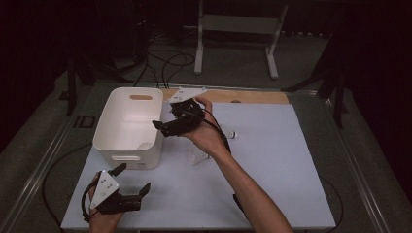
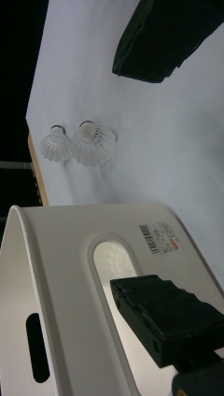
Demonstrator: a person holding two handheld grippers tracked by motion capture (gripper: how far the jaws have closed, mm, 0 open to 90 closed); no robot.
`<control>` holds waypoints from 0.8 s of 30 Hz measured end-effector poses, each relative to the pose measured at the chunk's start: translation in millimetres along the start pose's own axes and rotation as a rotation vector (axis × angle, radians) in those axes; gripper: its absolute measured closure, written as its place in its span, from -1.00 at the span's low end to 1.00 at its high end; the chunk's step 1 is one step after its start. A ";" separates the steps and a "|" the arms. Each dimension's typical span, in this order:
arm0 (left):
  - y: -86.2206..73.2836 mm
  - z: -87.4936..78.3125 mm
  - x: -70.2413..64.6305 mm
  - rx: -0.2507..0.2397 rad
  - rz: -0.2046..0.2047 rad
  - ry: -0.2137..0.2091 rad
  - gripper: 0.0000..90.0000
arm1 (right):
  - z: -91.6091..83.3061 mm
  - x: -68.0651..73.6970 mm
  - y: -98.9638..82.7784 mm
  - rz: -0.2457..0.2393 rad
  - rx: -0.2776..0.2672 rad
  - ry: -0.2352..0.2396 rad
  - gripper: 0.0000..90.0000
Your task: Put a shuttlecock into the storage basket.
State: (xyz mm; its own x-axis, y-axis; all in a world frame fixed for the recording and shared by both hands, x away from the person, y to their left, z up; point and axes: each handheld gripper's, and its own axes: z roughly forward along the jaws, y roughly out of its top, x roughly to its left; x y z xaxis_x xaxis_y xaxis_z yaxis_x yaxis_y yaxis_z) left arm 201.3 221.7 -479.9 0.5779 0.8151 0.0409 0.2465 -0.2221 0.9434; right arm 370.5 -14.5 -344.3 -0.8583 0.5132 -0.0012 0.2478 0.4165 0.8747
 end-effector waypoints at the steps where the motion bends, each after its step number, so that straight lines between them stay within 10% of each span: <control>1: 0.0 0.0 0.0 0.000 0.000 0.000 -0.97 | -1.5 -1.1 -1.7 -0.003 -0.006 -0.007 -0.69; 24: -0.2 0.9 0.0 0.002 -0.002 -0.002 -0.97 | -39.0 -8.1 -34.2 0.029 -0.025 -0.051 -0.80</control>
State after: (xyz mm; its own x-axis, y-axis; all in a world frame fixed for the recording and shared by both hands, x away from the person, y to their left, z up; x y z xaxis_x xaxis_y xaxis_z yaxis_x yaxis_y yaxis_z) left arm 201.9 221.2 -480.4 0.5790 0.8144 0.0385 0.2494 -0.2218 0.9426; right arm 351.5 -62.1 -355.2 -0.8266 0.5628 0.0000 0.2603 0.3823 0.8866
